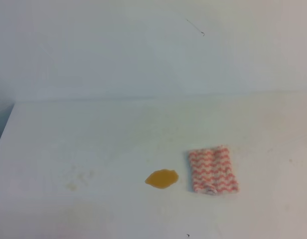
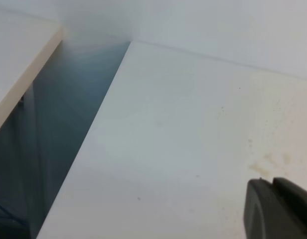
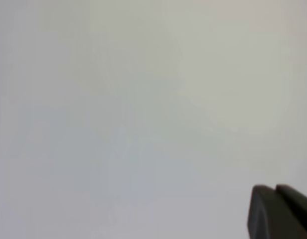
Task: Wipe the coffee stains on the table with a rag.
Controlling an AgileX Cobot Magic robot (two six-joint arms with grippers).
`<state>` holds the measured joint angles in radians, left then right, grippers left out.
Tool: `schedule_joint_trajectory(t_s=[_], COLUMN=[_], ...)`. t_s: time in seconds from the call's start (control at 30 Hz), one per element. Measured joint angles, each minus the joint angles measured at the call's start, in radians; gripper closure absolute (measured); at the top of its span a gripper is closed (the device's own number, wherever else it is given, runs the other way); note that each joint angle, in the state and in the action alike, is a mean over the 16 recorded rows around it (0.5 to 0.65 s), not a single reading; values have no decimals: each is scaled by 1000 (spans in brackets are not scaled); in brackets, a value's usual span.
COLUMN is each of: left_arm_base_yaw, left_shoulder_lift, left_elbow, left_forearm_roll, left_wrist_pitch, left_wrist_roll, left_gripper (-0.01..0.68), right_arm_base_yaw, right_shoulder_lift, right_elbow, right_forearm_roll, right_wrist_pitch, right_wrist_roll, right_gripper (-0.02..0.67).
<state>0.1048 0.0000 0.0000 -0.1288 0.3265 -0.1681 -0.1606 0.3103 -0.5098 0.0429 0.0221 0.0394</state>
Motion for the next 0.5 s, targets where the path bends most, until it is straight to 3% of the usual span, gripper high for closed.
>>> schedule_joint_trajectory(t_s=[0.27, 0.5], left_arm_base_yaw=[0, 0], left_shoulder_lift=[0, 0], left_elbow=[0, 0], left_forearm_roll=[0, 0], left_wrist_pitch=[0, 0], left_wrist_roll=[0, 0], left_gripper=[674, 674], right_arm_base_yaw=[16, 29], right_shoulder_lift=[334, 544], right_elbow=[-199, -239], right_forearm_roll=[138, 358], right_wrist_pitch=[387, 480], right_wrist_roll=[-30, -170], right_gripper=[653, 653])
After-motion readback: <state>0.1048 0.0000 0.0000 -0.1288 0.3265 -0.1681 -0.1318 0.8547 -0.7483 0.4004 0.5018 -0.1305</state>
